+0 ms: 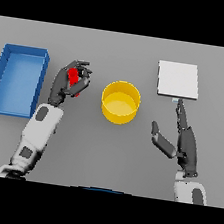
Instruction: Pick up the red beaker and tilt it to pour out 1 green nut into yellow bowl. Pick up the yellow bowl and place it on the metallic measuring scale.
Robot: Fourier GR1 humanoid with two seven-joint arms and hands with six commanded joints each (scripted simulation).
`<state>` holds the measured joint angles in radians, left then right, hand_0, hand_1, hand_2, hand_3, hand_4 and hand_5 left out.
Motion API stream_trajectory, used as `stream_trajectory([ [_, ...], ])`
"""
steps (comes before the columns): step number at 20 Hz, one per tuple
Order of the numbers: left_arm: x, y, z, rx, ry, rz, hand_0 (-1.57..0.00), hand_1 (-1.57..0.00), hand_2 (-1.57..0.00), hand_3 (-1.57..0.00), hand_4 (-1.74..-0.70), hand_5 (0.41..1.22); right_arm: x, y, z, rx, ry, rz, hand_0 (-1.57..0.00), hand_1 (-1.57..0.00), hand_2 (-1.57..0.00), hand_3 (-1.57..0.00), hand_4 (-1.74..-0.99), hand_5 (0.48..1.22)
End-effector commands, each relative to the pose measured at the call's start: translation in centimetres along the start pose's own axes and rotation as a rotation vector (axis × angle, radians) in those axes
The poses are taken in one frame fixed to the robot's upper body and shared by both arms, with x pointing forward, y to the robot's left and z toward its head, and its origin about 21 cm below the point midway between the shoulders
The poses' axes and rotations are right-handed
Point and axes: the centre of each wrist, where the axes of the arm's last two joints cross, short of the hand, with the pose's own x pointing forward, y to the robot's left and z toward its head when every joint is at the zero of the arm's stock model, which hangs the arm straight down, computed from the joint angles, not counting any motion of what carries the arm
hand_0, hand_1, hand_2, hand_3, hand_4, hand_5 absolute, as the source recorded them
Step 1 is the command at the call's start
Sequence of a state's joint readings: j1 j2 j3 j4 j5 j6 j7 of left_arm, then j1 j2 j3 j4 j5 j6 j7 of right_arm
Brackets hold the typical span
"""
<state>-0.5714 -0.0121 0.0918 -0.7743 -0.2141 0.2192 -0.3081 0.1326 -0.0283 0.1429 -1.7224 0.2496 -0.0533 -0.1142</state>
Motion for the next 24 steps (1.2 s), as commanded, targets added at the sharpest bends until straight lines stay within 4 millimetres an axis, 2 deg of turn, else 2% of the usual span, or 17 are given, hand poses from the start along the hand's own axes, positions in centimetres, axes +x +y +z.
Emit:
stream_trajectory([
  [1, 0.0, -0.4, 0.1, -0.016, -0.029, -0.004, -0.93, -0.95, -0.95, -0.76, -1.53, 0.99, -0.1, -0.1, 0.2, -0.001, -0.003, 0.007, 0.0, 0.0, 0.0, 0.0, -1.241, 0.695],
  [3, -0.2, -0.7, 0.2, -0.02, -0.062, 0.017, -1.16, -1.18, -1.17, -1.0, -1.6, 1.073, 0.1, 0.2, -0.2, -0.001, -0.003, -0.006, 0.0, 0.0, 0.0, 0.0, -1.233, 0.688],
  [4, -0.2, -0.5, 0.0, -0.017, -0.053, 0.022, -1.24, -1.25, -1.25, -1.11, -1.57, 1.103, 0.0, 0.1, -0.2, -0.004, -0.004, -0.003, 0.0, 0.0, 0.0, 0.0, -1.233, 0.686],
  [6, -0.2, -0.3, 0.0, -0.004, -0.054, 0.032, -1.36, -1.37, -1.37, -1.28, -1.63, 1.125, -0.2, 0.4, -0.4, 0.007, -0.005, -0.001, 0.0, 0.0, 0.0, 0.0, -1.219, 0.68],
  [9, 0.8, -0.5, -0.7, 0.019, -0.068, 0.029, -1.46, -1.47, -1.47, -1.42, -1.69, 1.129, 0.0, 0.4, -0.5, -0.004, -0.014, 0.015, 0.0, 0.0, 0.0, 0.0, -1.186, 0.67],
  [11, 1.4, 0.1, -1.0, 0.021, -0.091, 0.0, -1.5, -1.5, -1.5, -1.47, -1.71, 1.126, -0.2, 0.3, -0.7, 0.003, -0.015, 0.024, 0.0, 0.0, 0.0, 0.0, -1.16, 0.664],
  [13, 2.9, 0.5, -1.7, 0.009, -0.133, -0.039, -1.53, -1.53, -1.53, -1.51, -1.72, 1.126, -0.4, -0.3, -0.6, -0.008, -0.008, 0.059, 0.0, 0.0, 0.0, 0.0, -1.127, 0.659],
  [14, 3.7, 1.4, -2.1, -0.01, -0.146, -0.071, -1.54, -1.54, -1.54, -1.52, -1.72, 1.127, -0.3, -0.1, -0.6, -0.005, -0.01, 0.068, 0.0, 0.0, 0.0, 0.0, -1.116, 0.656],
  [18, 6.6, 1.9, -2.8, -0.143, -0.217, -0.361, -1.56, -1.56, -1.56, -1.55, -1.73, 1.139, -0.2, 0.1, -0.3, -0.002, -0.02, 0.073, 0.0, 0.0, 0.0, 0.0, -1.095, 0.66],
  [20, 7.3, 1.8, -2.7, -0.196, -0.232, -0.461, -1.56, -1.56, -1.56, -1.55, -1.74, 1.132, -0.3, -0.2, -0.2, -0.007, -0.016, 0.067, 0.0, 0.0, 0.0, 0.0, -1.092, 0.663],
  [24, 8.4, 1.8, -2.0, -0.25, -0.246, -0.534, -1.56, -1.56, -1.56, -1.55, -1.74, 1.136, -0.3, 0.2, -0.1, 0.009, -0.01, 0.076, 0.0, 0.0, 0.0, 0.0, -1.092, 0.664],
])
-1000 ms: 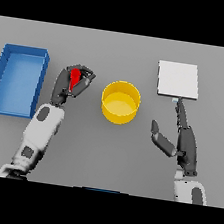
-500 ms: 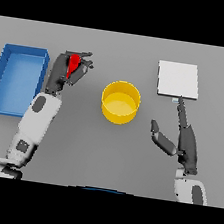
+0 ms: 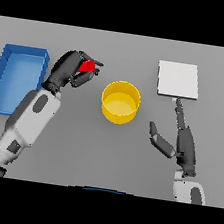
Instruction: Pick up the red beaker and tilt it to pour out 1 green nut into yellow bowl. Pick up the yellow bowl and place it on the metallic measuring scale.
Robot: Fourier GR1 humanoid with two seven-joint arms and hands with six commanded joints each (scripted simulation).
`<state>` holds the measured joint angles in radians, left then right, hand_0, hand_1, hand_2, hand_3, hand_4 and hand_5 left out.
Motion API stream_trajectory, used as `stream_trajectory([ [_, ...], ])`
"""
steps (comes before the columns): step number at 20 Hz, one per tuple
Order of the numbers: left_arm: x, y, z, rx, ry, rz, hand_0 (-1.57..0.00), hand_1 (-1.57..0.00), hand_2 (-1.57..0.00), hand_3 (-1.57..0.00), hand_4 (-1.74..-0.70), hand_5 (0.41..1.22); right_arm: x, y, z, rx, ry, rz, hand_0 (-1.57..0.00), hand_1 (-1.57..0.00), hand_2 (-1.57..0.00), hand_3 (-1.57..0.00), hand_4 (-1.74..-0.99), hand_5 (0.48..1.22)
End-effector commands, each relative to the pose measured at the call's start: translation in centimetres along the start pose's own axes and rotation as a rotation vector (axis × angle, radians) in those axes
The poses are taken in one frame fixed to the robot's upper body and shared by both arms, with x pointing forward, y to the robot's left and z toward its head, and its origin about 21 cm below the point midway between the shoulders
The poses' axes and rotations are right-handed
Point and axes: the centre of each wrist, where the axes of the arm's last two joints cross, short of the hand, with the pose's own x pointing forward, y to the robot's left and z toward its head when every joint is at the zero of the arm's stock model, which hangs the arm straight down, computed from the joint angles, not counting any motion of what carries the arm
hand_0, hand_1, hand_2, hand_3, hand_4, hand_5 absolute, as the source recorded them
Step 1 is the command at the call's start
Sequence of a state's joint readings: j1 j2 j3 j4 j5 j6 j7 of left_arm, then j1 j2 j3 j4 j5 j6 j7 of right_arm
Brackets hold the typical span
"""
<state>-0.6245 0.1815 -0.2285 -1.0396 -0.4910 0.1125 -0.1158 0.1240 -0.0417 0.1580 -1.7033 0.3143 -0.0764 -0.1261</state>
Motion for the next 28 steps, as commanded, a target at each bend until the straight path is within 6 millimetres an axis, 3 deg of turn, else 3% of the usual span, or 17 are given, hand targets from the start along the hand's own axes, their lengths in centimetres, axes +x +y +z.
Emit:
stream_trajectory([
  [1, 0.1, 0.3, -0.1, -0.026, -0.002, -0.051, -1.56, -1.56, -1.56, -1.56, -1.74, 1.144, 0.2, -0.1, 0.3, -0.005, -0.023, -0.001, 0.0, 0.0, 0.0, 0.0, -1.096, 0.666],
  [9, 5.4, 0.7, -3.8, -0.333, -0.12, -0.639, -1.57, -1.57, -1.57, -1.57, -1.74, 1.199, 0.5, 0.0, -0.2, 0.001, -0.025, -0.01, 0.0, 0.0, 0.0, 0.0, -1.068, 0.689],
  [13, 7.2, 0.0, -5.2, -0.478, -0.146, -0.897, -1.57, -1.57, -1.57, -1.57, -1.58, 1.212, 0.4, 0.1, -0.3, 0.007, -0.021, -0.026, 0.0, 0.0, 0.0, 0.0, -1.063, 0.681],
  [19, 9.4, -1.1, -6.7, -0.592, -0.192, -1.202, -1.57, -1.57, -1.57, -1.57, -1.7, 1.219, 0.0, 0.1, 0.0, 0.035, -0.005, -0.023, 0.0, 0.0, 0.0, 0.0, -1.066, 0.689],
  [22, 9.4, -1.3, -7.3, -0.62, -0.192, -1.345, -1.57, -1.57, -1.57, -1.57, -1.72, 1.22, 0.2, 0.5, -0.1, 0.026, -0.026, -0.034, 0.0, 0.0, 0.0, 0.0, -1.063, 0.694],
  [28, 10.3, -2.9, -7.3, -0.601, -0.261, -1.465, -1.57, -1.57, -1.57, -1.57, -1.73, 1.221, 0.4, 0.6, 0.2, 0.031, -0.034, -0.067, 0.0, 0.0, 0.0, 0.0, -1.063, 0.699],
])
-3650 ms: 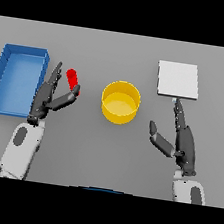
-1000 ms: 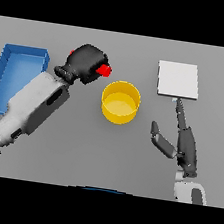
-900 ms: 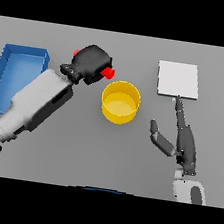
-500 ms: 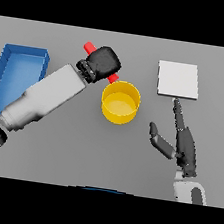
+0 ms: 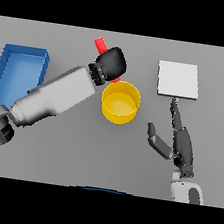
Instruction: Pick up the red beaker and tilt it to pour out 1 green nut into yellow bowl. Pick up the yellow bowl and place it on the metallic measuring scale.
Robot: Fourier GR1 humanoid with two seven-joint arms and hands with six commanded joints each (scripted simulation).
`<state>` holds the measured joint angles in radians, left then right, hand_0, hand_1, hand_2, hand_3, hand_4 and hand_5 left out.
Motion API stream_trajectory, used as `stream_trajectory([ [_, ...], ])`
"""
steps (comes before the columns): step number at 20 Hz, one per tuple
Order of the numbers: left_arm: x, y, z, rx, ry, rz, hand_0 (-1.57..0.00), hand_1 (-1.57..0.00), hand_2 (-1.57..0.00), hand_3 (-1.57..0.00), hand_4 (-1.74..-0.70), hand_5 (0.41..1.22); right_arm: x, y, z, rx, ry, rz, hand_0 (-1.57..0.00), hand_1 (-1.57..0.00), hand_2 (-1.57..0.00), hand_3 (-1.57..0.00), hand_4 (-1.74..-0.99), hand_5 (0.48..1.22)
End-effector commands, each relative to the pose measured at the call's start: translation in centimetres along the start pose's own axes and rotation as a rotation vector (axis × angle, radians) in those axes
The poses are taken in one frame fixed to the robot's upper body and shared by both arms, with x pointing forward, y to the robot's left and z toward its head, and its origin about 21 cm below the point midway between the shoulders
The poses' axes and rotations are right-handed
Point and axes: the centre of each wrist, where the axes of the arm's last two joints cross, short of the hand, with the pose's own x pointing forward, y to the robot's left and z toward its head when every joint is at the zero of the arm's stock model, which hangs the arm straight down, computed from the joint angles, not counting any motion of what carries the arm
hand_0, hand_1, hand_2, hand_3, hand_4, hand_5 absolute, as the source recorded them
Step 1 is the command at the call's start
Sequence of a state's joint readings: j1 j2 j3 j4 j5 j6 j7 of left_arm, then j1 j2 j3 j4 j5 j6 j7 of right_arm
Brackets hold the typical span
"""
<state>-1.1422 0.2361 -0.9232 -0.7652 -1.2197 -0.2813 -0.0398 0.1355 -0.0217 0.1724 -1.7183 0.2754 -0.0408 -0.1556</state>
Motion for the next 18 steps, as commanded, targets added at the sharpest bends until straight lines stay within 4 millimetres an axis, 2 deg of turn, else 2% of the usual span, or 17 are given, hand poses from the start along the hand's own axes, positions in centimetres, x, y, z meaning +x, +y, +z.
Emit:
stream_trajectory([
  [1, 0.5, 0.3, -0.1, 0.009, 0.005, -0.027, -1.57, -1.57, -1.57, -1.57, -1.74, 1.221, -0.1, 0.2, -0.1, -0.008, 0.011, 0.005, 0.0, 0.0, 0.0, 0.0, -1.058, 0.7],
  [2, 0.5, 0.4, 0.0, 0.014, 0.008, -0.059, -1.57, -1.57, -1.57, -1.57, -1.74, 1.221, 0.2, -0.2, -0.5, -0.017, 0.008, 0.014, 0.0, 0.0, 0.0, 0.0, -1.053, 0.697],
  [5, 1.4, 0.6, -0.3, 0.015, -0.016, -0.168, -1.57, -1.57, -1.57, -1.57, -1.74, 1.221, -0.1, 0.1, -0.1, -0.026, 0.023, 0.041, 0.0, 0.0, 0.0, 0.0, -1.076, 0.678],
  [11, 1.6, 2.9, -1.1, -0.041, -0.055, -0.406, -1.57, -1.57, -1.57, -1.57, -1.73, 1.221, -0.2, 0.0, -0.3, -0.028, 0.01, 0.046, 0.0, 0.0, 0.0, 0.0, -1.061, 0.671],
  [13, 2.5, 3.8, -1.4, -0.048, -0.058, -0.456, -1.57, -1.57, -1.57, -1.57, -1.73, 1.221, -0.2, 0.0, -0.6, -0.032, -0.004, 0.04, 0.0, 0.0, 0.0, 0.0, -1.051, 0.677],
  [16, 1.8, 4.7, -1.4, -0.065, -0.049, -0.482, -1.57, -1.57, -1.57, -1.57, -1.73, 1.221, 0.1, 0.1, -0.7, -0.025, 0.0, 0.051, 0.0, 0.0, 0.0, 0.0, -1.035, 0.685],
  [18, 0.1, 5.5, -1.3, -0.013, -0.049, -0.454, -1.57, -1.57, -1.57, -1.57, -1.73, 1.221, 0.1, 0.1, -0.7, -0.025, 0.002, 0.052, 0.0, 0.0, 0.0, 0.0, -1.035, 0.684],
])
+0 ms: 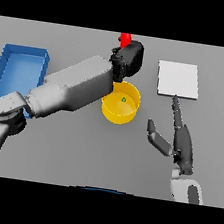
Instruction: Pick up the red beaker and tilt it to pour out 1 green nut into yellow bowl. Pick up the yellow bowl and place it on the metallic measuring scale.
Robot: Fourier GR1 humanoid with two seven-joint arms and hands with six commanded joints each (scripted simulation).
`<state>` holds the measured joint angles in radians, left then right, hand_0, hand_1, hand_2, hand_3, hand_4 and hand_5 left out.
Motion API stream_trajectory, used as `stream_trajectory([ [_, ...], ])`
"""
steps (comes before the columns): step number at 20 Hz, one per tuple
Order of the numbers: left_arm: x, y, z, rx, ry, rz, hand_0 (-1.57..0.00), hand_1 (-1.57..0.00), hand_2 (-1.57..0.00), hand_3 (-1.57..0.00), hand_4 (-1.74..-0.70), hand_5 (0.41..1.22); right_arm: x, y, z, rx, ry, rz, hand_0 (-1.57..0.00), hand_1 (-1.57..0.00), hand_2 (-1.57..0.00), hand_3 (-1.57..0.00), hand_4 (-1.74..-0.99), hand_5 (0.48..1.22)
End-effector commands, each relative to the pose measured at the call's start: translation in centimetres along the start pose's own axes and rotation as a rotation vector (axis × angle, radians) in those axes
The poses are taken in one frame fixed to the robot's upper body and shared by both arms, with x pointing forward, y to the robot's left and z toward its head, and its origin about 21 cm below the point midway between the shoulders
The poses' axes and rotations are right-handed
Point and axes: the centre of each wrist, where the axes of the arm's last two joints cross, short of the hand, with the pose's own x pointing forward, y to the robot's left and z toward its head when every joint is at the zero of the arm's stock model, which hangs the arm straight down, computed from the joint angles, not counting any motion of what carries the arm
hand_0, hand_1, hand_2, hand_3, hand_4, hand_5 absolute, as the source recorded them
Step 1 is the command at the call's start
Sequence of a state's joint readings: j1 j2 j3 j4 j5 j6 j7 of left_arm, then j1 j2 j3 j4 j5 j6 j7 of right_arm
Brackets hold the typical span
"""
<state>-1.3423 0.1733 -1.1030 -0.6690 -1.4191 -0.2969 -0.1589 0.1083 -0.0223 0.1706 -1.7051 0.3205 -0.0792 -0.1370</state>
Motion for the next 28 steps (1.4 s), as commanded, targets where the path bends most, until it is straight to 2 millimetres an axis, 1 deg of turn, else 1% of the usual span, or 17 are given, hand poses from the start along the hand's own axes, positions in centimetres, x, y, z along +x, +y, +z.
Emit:
stream_trajectory([
  [1, -1.6, 0.1, 0.2, -0.001, 0.03, 0.014, -1.57, -1.57, -1.57, -1.57, -1.73, 1.221, 0.0, 0.4, 0.0, 0.002, -0.009, -0.003, 0.0, 0.0, 0.0, 0.0, -1.035, 0.685],
  [4, -6.1, 0.0, 1.3, -0.01, 0.101, 0.077, -1.57, -1.57, -1.57, -1.57, -1.73, 1.221, -0.1, -0.1, 0.4, -0.001, -0.007, 0.033, 0.0, 0.0, 0.0, 0.0, -1.023, 0.682],
  [5, -7.6, -0.1, 1.7, -0.01, 0.144, 0.132, -1.57, -1.57, -1.57, -1.26, -1.73, 1.221, -0.1, -0.1, 0.4, 0.0, -0.003, 0.024, 0.0, 0.0, 0.0, 0.0, -1.024, 0.681],
  [6, -9.0, -0.6, 2.3, -0.015, 0.179, 0.158, -1.57, -1.57, -1.57, -1.02, -1.73, 1.221, 0.1, 0.1, 0.3, -0.003, -0.008, 0.023, 0.0, 0.0, 0.0, 0.0, -1.028, 0.68],
  [7, -10.4, -1.0, 2.8, 0.02, 0.208, 0.223, -1.57, -1.57, -1.57, -1.13, -1.73, 1.221, 0.1, -0.1, 0.1, -0.005, -0.004, 0.031, 0.0, 0.0, 0.0, 0.0, -1.018, 0.68],
  [9, -13.1, -2.8, 4.0, -0.004, 0.271, 0.387, -1.57, -1.57, -1.57, -1.29, -1.73, 1.221, -0.1, 0.3, 0.3, 0.003, -0.013, 0.008, 0.0, 0.0, 0.0, 0.0, -1.001, 0.683],
  [10, -14.6, -3.2, 4.8, -0.011, 0.325, 0.479, -1.57, -1.57, -1.57, -1.35, -1.73, 1.221, -0.3, 0.2, 0.0, 0.0, -0.005, 0.011, 0.0, 0.0, 0.0, 0.0, -0.996, 0.681],
  [12, -16.5, -5.2, 6.0, -0.008, 0.426, 0.67, -1.57, -1.57, -1.57, -1.43, -1.73, 1.221, -0.2, 0.4, 0.0, 0.002, -0.022, 0.009, 0.0, 0.0, 0.0, 0.0, -0.99, 0.672],
  [13, -17.4, -6.7, 6.9, 0.004, 0.477, 0.77, -1.57, -1.57, -1.57, -1.43, -1.74, 1.221, -0.3, -0.1, -0.3, -0.009, -0.009, 0.007, 0.0, 0.0, 0.0, 0.0, -0.999, 0.665],
  [16, -18.8, -12.2, 9.8, 0.01, 0.659, 1.044, -1.57, -1.57, -1.57, -1.45, -1.74, 1.221, -0.1, 0.6, -0.5, 0.0, -0.006, -0.033, 0.0, 0.0, 0.0, 0.0, -1.004, 0.668],
  [18, -17.8, -16.4, 11.2, 0.034, 0.754, 1.198, -1.57, -1.57, -1.57, -1.45, -1.74, 1.221, -0.1, 0.4, -0.5, 0.005, -0.018, -0.05, 0.0, 0.0, 0.0, 0.0, -0.996, 0.664],
  [19, -17.2, -18.4, 12.0, 0.042, 0.81, 1.274, -1.57, -1.57, -1.57, -1.43, -1.74, 1.221, -0.1, 0.8, -0.8, 0.005, -0.001, -0.061, 0.0, 0.0, 0.0, 0.0, -1.012, 0.659],
  [20, -16.5, -20.2, 12.6, 0.021, 0.871, 1.339, -1.57, -1.57, -1.57, -1.42, -1.74, 1.221, -0.1, 0.3, -0.9, -0.003, 0.004, -0.039, 0.0, 0.0, 0.0, 0.0, -1.023, 0.654],
  [21, -15.6, -22.0, 13.4, 0.003, 0.932, 1.388, -1.57, -1.57, -1.57, -1.41, -1.74, 1.221, -0.3, 0.4, -0.6, 0.005, -0.003, -0.023, 0.0, 0.0, 0.0, 0.0, -1.034, 0.655],
  [24, -13.3, -25.4, 14.9, 0.019, 1.083, 1.597, -1.57, -1.57, -1.57, -1.44, -1.74, 1.221, -0.4, 0.3, -0.7, 0.009, 0.001, -0.026, 0.0, 0.0, 0.0, 0.0, -1.057, 0.652],
  [26, -10.7, -27.5, 15.4, 0.03, 1.153, 1.71, -1.57, -1.57, -1.57, -1.46, -1.74, 1.221, -0.3, 0.4, -0.4, 0.01, -0.004, -0.003, 0.0, 0.0, 0.0, 0.0, -1.048, 0.652],
  [28, -8.7, -28.5, 15.8, 0.016, 1.216, 1.804, -1.57, -1.57, -1.57, -1.47, -1.74, 1.221, 0.0, 0.5, -0.5, 0.008, -0.008, 0.017, 0.0, 0.0, 0.0, 0.0, -1.048, 0.651],
])
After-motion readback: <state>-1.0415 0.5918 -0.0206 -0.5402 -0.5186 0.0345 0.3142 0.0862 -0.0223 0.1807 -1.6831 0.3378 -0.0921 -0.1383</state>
